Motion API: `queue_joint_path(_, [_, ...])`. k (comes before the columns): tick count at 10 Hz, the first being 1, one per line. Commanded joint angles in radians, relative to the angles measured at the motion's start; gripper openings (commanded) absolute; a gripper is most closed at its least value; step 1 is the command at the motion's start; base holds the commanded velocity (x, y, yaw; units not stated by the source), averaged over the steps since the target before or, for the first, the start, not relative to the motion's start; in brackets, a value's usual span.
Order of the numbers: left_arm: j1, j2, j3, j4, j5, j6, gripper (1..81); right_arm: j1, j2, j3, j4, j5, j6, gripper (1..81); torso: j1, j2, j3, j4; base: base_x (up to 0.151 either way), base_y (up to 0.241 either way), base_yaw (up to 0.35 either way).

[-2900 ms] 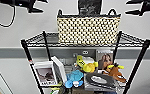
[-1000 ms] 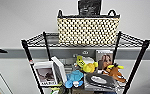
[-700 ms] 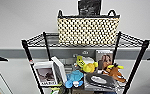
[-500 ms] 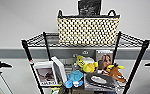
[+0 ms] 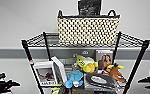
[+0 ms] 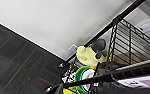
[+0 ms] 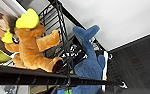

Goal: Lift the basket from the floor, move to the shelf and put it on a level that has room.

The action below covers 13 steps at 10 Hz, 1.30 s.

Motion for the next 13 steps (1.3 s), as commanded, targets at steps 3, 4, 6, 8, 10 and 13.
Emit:
queue_joint_path(3, [0.273, 0.104, 0.008, 0.017, -0.284, 0.066, 81.1, -0.184, 0.086, -0.006, 0.034, 0.142, -0.067, 81.1, 0.0, 0.0, 0.0, 0.0, 0.0, 0.0, 0.0])
queue_joint_path(4, [0.33, 0.129, 0.004, 0.019, -0.315, 0.084, 81.1, -0.223, 0.099, -0.002, 0.034, 0.164, -0.075, 81.1, 0.0, 0.0, 0.0, 0.0, 0.0, 0.0, 0.0])
queue_joint_path(6, [0.417, 0.181, -0.021, 0.02, -0.358, 0.11, 81.1, -0.307, 0.143, 0.006, 0.034, 0.212, -0.097, 81.1, 0.0, 0.0, 0.0, 0.0, 0.0, 0.0, 0.0])
queue_joint_path(8, [0.48, 0.239, -0.062, 0.037, -0.366, 0.117, 81.1, -0.408, 0.214, -0.008, 0.03, 0.27, -0.121, 81.1, 0.0, 0.0, 0.0, 0.0, 0.0, 0.0, 0.0])
queue_joint_path(10, [0.531, 0.287, -0.097, 0.065, -0.406, 0.117, 81.1, -0.487, 0.283, -0.042, 0.028, 0.299, -0.147, 81.1, 0.0, 0.0, 0.0, 0.0, 0.0, 0.0, 0.0])
queue_joint_path(13, [0.609, 0.357, -0.127, 0.102, -0.418, 0.118, 81.1, -0.566, 0.349, -0.051, 0.025, 0.34, -0.192, 81.1, 0.0, 0.0, 0.001, 0.0, 0.0, 0.0, 0.0])
